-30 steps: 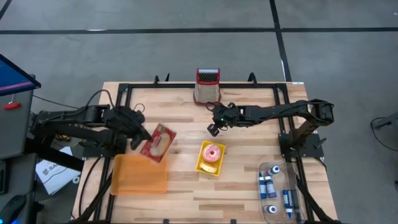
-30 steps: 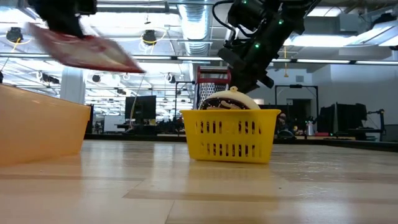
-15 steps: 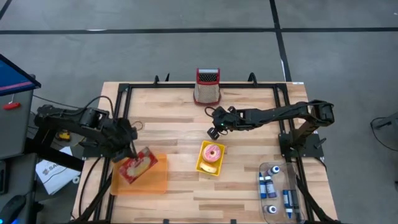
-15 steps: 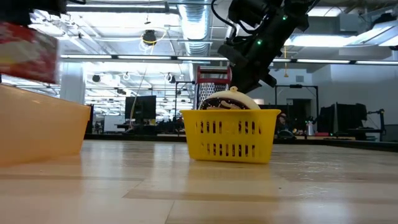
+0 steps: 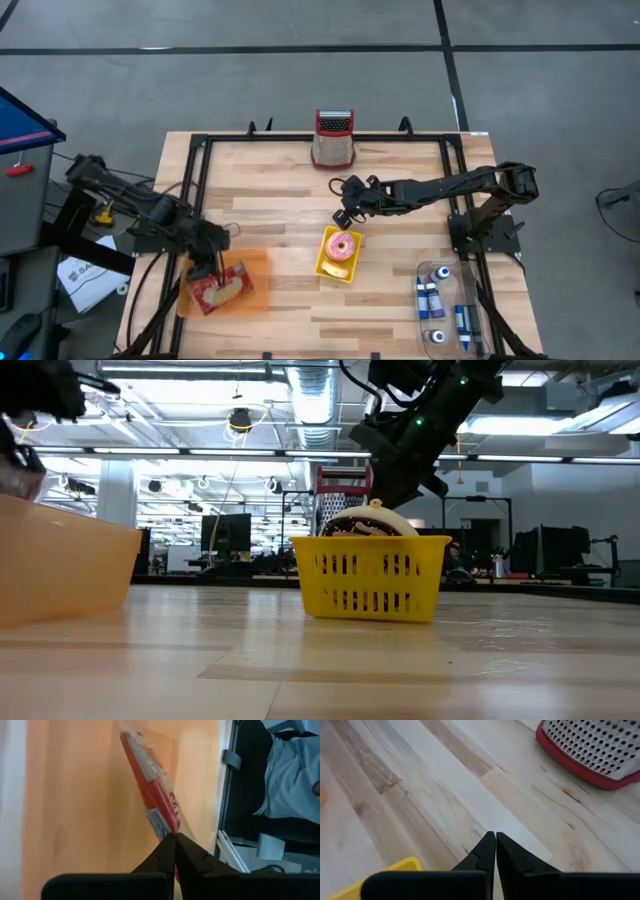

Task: Pick & Place Food Item
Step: Put the red popcorn bag into the orange bin, then return to Home Position

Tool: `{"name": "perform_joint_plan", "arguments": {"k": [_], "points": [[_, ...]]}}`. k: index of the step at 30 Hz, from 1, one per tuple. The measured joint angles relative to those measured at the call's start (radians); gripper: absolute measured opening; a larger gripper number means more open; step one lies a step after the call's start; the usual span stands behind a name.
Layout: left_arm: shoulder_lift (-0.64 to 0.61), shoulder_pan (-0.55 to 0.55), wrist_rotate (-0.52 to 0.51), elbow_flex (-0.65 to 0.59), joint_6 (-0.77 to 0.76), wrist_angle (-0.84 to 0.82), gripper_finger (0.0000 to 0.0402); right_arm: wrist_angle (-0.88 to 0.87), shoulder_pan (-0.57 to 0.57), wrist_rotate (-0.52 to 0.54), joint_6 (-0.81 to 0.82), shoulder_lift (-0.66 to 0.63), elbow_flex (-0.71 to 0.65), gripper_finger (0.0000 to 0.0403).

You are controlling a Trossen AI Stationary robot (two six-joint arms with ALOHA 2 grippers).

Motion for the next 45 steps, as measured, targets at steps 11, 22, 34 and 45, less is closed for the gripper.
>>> {"name": "perform_joint_plan", "arguments": {"k": [11,22,34,45], "points": [[0.133,-0.044,-0.036,-0.105,-0.02,0.186,0.0005,0.0,0.051,0.02,0.031,0.0,0.0,0.0008],[0.061,-0.029,-0.195,-0.105,-0.001,0.191,0.0158,0.001,0.085,0.072,0.041,0.0,0.0,0.0008],[-0.227,-0.081,-0.395,-0.104,0.304,0.437,0.0219,-0.028,0.213,0.289,-0.092,-0.079,0.001,0.0008],[-0.579,-0.125,-0.66,-0.165,0.807,0.656,0.0211,-0.214,0.585,0.82,0.053,-0.485,-0.086,0.0008]]}}
